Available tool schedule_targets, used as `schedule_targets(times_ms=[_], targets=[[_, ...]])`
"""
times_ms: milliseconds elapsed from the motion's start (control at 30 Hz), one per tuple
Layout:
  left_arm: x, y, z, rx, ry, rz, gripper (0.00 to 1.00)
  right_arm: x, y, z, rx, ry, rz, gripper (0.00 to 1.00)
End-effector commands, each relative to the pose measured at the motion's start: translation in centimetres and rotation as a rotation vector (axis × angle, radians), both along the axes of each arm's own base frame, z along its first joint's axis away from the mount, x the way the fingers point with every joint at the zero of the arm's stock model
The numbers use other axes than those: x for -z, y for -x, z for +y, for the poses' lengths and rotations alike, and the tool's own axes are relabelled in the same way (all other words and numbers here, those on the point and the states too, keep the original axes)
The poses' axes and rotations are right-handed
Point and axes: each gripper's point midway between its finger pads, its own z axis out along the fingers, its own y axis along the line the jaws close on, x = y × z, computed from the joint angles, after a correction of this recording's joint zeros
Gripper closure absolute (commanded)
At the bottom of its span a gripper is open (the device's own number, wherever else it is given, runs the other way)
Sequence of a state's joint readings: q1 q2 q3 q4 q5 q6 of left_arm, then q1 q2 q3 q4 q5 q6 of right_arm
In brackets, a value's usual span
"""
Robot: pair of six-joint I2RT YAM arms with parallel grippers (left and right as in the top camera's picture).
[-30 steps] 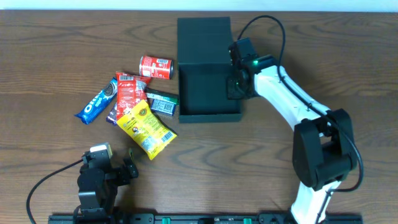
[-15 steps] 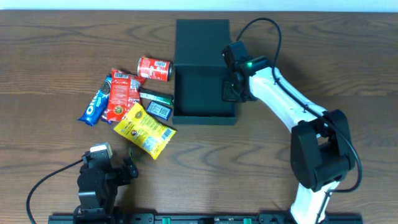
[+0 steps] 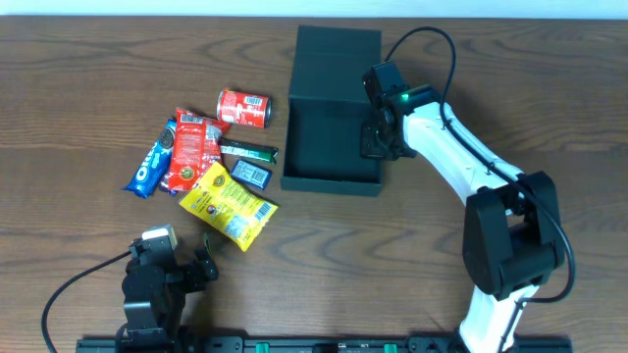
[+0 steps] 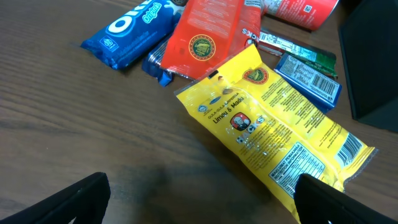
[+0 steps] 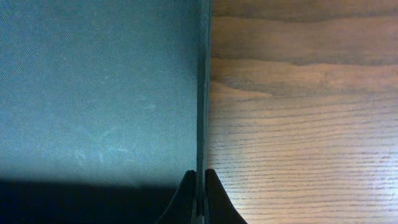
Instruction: Pack container
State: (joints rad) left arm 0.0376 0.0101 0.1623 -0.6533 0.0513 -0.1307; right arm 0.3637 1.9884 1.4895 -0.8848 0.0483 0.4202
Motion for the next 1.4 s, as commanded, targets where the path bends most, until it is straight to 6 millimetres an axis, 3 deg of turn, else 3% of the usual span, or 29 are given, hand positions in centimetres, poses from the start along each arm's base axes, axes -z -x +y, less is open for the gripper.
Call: schedule_targets(times_ms=[0,400,1233,1267,1300,1367], targets=[[0.28,0.12,0.19,-0.01,-0.005,0.007,0.04,1.29,0.29,-0.76,-0.057,0.035,0.028,0.99],[0.28,0.12,0.19,-0.01,-0.005,0.007,0.05,1.27,0.03,-1.35,-0.086,0.051,0.022,0.99],[0.28,0.12,0.19,-0.01,-0.005,0.007,0.04,1.28,0.1,-1.4,0.023,0.034,0.025,0.99],[0.28,0.12,0.19,-0.01,-0.005,0.007,0.04,1.28,0.07,-1.42,0.023,0.035,0.024,0.97],[0.28,0.12,0.19,-0.01,-0.005,0.007,0.04,1.28,0.06,-1.45,0.022,0.037,0.023,0.77],[0.28,0.12,0.19,-0.01,-0.005,0.007,0.05,1.27,-0.03,-1.48,-0.006,0.042,0.02,0.25]])
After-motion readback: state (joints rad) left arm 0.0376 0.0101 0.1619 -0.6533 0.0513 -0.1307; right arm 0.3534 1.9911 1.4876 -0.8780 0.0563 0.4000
